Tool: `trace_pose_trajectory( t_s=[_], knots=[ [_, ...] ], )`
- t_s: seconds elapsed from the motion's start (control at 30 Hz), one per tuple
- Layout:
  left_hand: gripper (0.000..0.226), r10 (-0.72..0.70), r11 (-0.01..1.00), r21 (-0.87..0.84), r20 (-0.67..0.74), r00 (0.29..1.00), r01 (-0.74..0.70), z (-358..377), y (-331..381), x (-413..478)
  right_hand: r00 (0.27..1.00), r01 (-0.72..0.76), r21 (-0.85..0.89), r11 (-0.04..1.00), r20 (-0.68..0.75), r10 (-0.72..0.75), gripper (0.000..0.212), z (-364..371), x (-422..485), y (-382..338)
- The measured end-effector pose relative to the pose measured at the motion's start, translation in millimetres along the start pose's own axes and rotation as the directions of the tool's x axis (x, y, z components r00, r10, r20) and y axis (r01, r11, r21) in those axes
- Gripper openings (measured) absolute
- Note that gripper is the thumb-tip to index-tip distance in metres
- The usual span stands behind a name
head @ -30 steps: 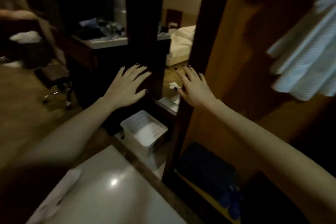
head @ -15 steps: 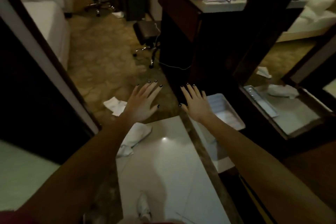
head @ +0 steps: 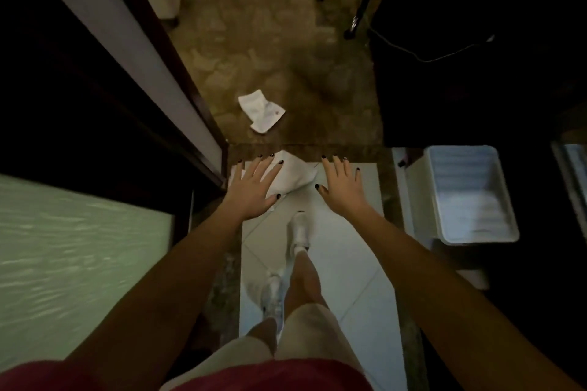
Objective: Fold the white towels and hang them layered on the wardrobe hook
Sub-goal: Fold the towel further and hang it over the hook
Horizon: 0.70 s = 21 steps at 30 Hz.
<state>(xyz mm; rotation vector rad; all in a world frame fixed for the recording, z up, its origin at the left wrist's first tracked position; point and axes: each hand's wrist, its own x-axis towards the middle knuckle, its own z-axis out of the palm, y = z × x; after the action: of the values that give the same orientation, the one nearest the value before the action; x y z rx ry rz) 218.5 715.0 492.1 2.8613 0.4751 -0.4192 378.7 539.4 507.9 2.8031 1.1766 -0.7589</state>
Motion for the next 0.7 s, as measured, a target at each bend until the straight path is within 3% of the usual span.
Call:
trace_pose_trajectory(
  t_s=[0.23, 0.5, 0.7],
  knots=[
    [0.077, -0.092, 0.99, -0.082, 0.2, 0.975, 0.111, 53.5, -26.3, 99.4, 0.978, 0.03, 0.018, 0.999, 0.204, -0.033, 0.067, 35.5, 117.9, 28.8],
    [0.073, -0.249, 0.931, -0.204, 0.249, 0.936, 0.302, 166.7, -79.5, 251.8, 0.942, 0.062, -0.064, 0.996, 0.333, -0.037, 0.067, 143.6, 280.3, 89.1],
    [0.075, -0.17, 0.963, -0.158, 0.282, 0.944, 0.221, 304.8, -112.7, 333.0, 0.92, -0.018, -0.036, 0.999, 0.39, 0.031, 0.069, 274.7, 390.9, 120.2]
  ],
)
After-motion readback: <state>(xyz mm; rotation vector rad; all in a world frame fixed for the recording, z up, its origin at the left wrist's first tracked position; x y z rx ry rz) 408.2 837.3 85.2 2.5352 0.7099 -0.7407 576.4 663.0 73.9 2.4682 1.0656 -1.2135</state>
